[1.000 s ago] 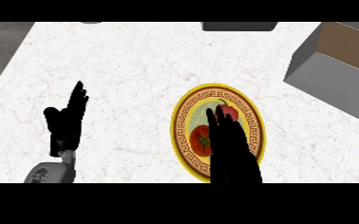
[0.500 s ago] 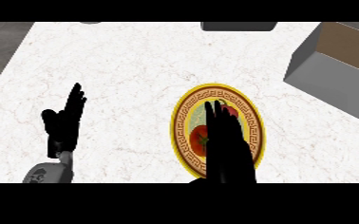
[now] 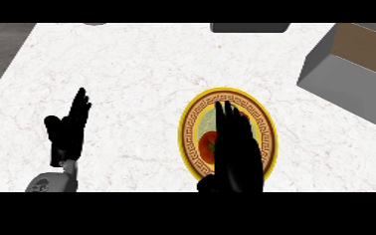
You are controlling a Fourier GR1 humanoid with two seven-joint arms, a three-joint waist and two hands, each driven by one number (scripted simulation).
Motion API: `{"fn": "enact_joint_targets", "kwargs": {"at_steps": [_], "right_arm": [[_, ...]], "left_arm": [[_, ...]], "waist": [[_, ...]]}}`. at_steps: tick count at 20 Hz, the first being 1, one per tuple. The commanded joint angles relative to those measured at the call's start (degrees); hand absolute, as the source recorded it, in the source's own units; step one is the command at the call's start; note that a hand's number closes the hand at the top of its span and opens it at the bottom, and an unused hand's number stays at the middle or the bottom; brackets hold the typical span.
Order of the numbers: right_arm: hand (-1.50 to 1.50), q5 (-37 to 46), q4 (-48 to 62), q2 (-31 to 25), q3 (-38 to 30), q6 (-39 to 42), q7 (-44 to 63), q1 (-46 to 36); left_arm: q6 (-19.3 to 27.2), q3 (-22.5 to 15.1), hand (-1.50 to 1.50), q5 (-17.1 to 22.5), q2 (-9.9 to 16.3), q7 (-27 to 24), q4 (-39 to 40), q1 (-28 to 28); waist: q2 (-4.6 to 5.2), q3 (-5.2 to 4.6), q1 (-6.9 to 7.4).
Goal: Pick the tomato from the plate and place it in the cardboard box
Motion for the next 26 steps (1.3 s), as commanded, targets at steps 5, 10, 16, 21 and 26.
{"fn": "enact_joint_targets", "kwargs": {"at_steps": [5,10,16,21,26], "right_arm": [[-1.50,-1.0,8.1,0.8,0.4,-3.7,7.3,-2.1],[-1.50,0.9,7.8,0.8,-0.9,-4.8,1.9,3.4],[-1.50,-1.4,13.9,0.8,-1.9,-7.6,1.0,-1.2],[-1.50,-1.3,11.8,0.8,-2.4,-5.6,0.6,-0.6],[1.50,-2.6,20.5,0.8,-3.6,-10.6,-7.6,-3.0]], "left_arm": [[-0.7,0.6,0.00,-0.5,0.0,0.8,-1.1,-0.4],[-0.7,1.0,0.00,-1.1,-0.6,1.1,-0.1,-1.1],[-2.1,0.6,0.00,-1.9,-1.2,-0.6,-3.3,3.5],[2.1,1.3,0.00,-3.8,-3.8,2.0,0.5,-2.7],[-5.0,5.3,0.00,-0.7,-0.3,-0.9,5.0,-3.0]], "waist": [[0.04,0.02,0.07],[-0.01,0.03,-0.24],[0.00,0.03,0.10],[-0.01,0.03,-0.30],[0.07,0.02,-0.13]]}}
